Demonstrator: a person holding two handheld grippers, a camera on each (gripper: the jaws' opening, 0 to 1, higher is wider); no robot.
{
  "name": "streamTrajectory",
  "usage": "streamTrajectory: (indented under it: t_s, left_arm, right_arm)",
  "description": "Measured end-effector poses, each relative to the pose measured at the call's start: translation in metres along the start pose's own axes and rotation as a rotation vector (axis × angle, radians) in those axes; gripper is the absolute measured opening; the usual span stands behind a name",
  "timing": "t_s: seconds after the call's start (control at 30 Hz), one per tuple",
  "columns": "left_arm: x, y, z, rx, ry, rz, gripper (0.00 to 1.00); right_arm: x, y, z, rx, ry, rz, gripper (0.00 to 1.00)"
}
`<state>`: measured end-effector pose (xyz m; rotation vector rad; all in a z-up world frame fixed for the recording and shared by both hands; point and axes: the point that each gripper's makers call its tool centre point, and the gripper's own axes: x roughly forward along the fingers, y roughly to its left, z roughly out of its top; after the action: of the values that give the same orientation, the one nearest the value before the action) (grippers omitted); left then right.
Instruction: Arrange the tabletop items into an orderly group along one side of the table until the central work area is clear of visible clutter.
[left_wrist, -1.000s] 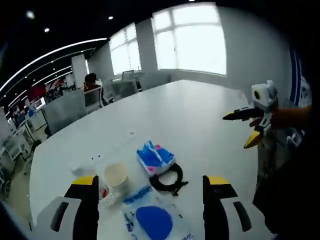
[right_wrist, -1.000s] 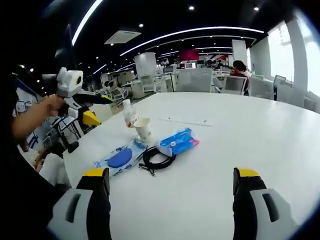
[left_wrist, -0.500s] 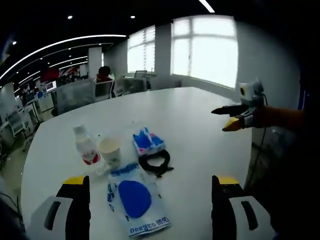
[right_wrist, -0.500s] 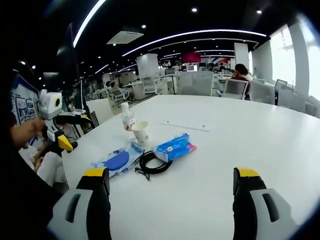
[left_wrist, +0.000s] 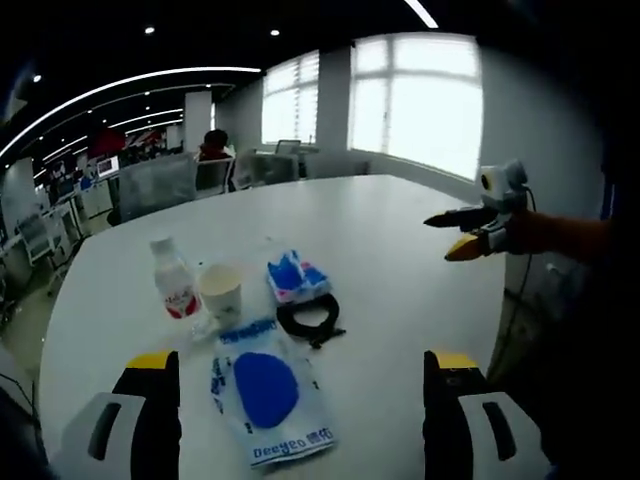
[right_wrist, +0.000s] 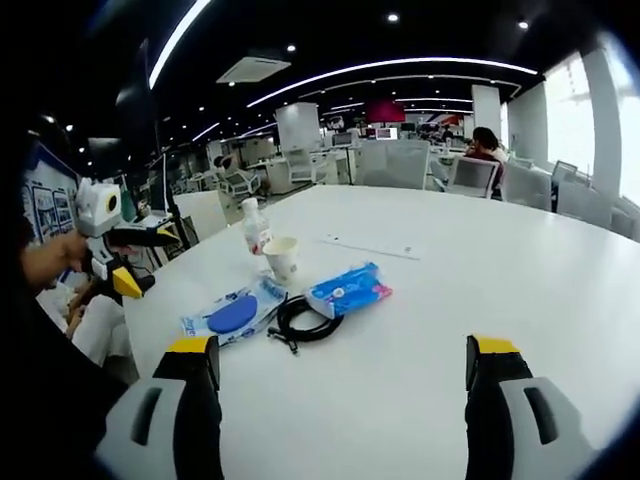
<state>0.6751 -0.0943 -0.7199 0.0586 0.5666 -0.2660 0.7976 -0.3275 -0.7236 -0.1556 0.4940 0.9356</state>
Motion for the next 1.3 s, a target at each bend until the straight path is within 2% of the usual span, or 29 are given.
streamTrajectory:
  t_s: [0.07, 0.13, 0.27, 0.4, 0.5, 0.6, 0.8, 1.13, 1.3]
  left_arm:
    - [0.000, -0.001, 0.000, 0.000, -0.002, -0.005, 1.00]
    - [-0.001, -0.003, 0.001, 0.002, -0.011, -0.010, 1.00]
    - [-0.002, -0.004, -0.001, 0.001, -0.014, -0.009, 1.00]
    - [-0.005, -0.003, -0.005, -0.002, -0.009, 0.011, 1.00]
    - [-0.007, -0.005, -0.006, 0.025, -0.008, 0.031, 0.98]
    - [-0.007, -0.003, -0.009, -0.002, -0.013, 0.051, 0.94]
    - [-0.004, 0.001, -0.017, -0.028, -0.016, 0.050, 0.94]
    - [-0.002, -0.025, -0.003, -0.035, -0.024, 0.036, 0.93]
    - [-0.003, -0.028, 0.000, -0.035, -0.027, 0.037, 0.93]
  right_arm:
    - [0.004, 0.006, -0.002, -0.024, 0.031, 0.023, 0.95]
    - [0.008, 0.010, 0.000, -0.060, 0.045, 0.037, 0.95]
    - [0.015, 0.011, 0.006, -0.079, 0.054, 0.055, 0.92]
    - [0.024, 0.013, 0.013, -0.126, 0.075, 0.073, 0.92]
    - [0.030, 0.014, 0.018, -0.166, 0.093, 0.093, 0.92]
    - [0.037, 0.012, 0.022, -0.201, 0.111, 0.117, 0.90]
    - [0.050, 0.009, 0.020, -0.255, 0.150, 0.151, 0.89]
    - [0.074, 0.007, 0.023, -0.362, 0.216, 0.209, 0.87]
    - [0.088, 0.007, 0.022, -0.401, 0.250, 0.234, 0.87]
